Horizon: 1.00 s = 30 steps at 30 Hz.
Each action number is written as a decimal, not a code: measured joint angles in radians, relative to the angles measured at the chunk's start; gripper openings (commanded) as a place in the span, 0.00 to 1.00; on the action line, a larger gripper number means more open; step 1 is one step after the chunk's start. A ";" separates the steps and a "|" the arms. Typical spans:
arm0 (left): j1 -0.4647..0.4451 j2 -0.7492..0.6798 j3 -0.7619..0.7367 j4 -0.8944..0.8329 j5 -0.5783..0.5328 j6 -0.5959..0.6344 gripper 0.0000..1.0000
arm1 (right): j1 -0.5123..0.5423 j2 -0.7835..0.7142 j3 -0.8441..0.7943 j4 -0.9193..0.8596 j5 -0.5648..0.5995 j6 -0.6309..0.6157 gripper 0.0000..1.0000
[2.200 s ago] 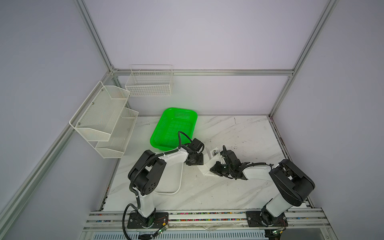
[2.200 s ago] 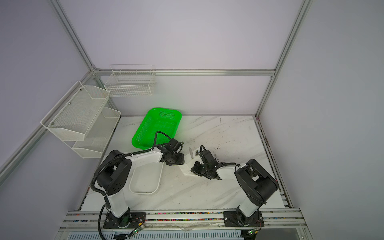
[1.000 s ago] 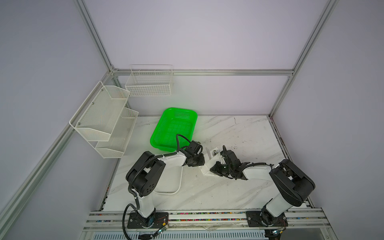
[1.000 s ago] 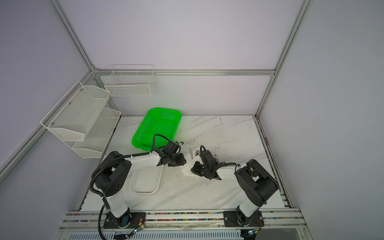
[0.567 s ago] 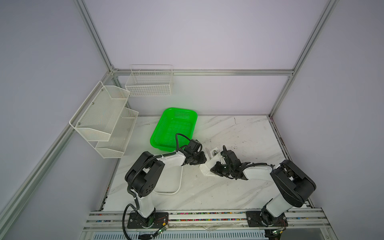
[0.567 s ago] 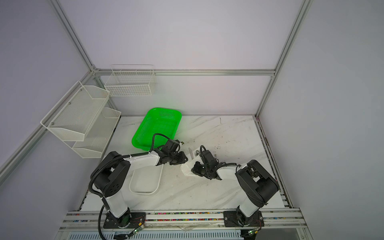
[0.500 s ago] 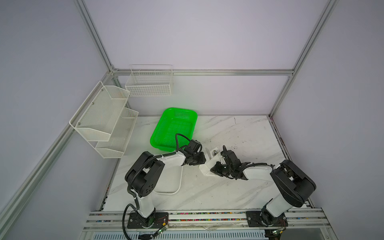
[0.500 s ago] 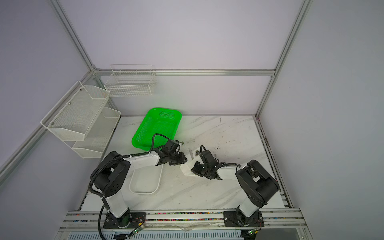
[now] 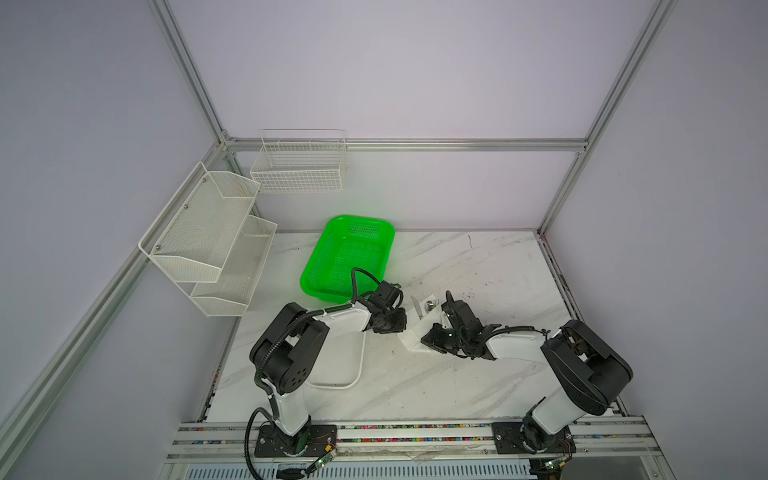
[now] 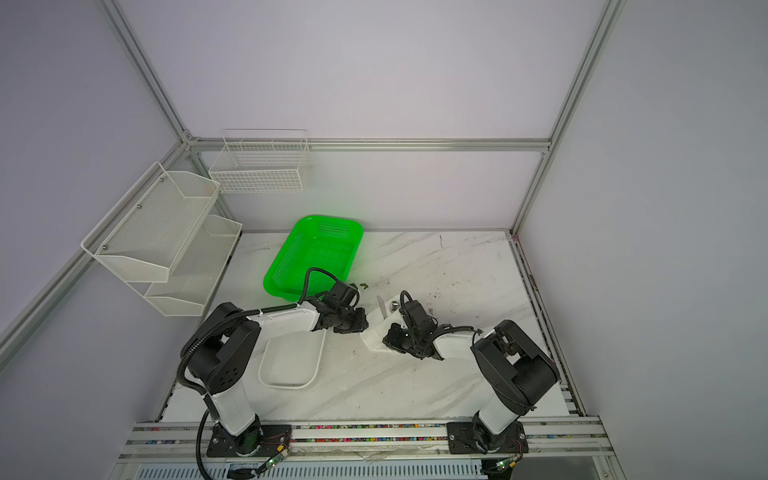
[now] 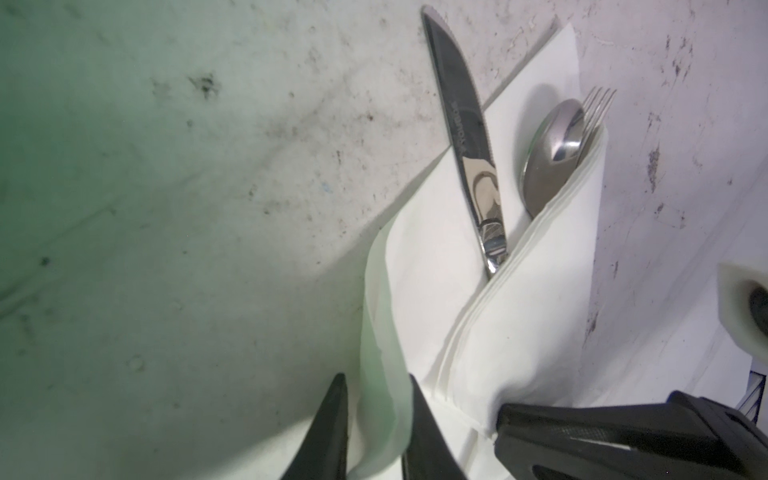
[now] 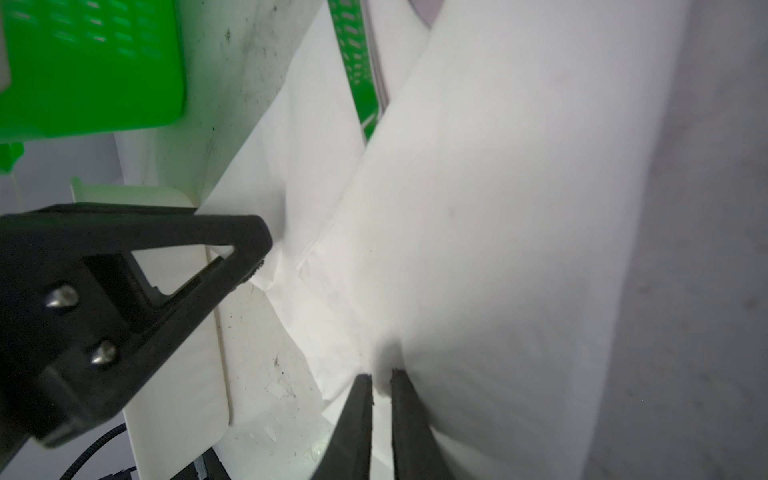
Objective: Place the utensils on the paper napkin and roll it up
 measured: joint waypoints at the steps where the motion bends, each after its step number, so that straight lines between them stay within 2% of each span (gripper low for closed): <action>1: 0.000 0.000 0.000 0.000 0.001 0.002 0.14 | 0.000 0.000 0.000 0.000 0.000 0.000 0.16; 5: 0.000 0.000 0.000 0.000 0.009 0.002 0.03 | 0.000 -0.001 0.000 -0.002 0.000 0.000 0.16; 8: 0.000 -0.012 0.000 -0.001 0.025 0.003 0.00 | 0.000 -0.003 0.000 -0.003 0.000 0.000 0.16; 21: 0.000 -0.055 0.007 -0.001 0.140 -0.024 0.00 | 0.000 -0.058 -0.023 -0.038 0.040 0.008 0.16; 30: -0.002 -0.054 0.074 -0.009 0.177 -0.054 0.00 | 0.000 -0.073 -0.027 -0.044 0.048 0.011 0.17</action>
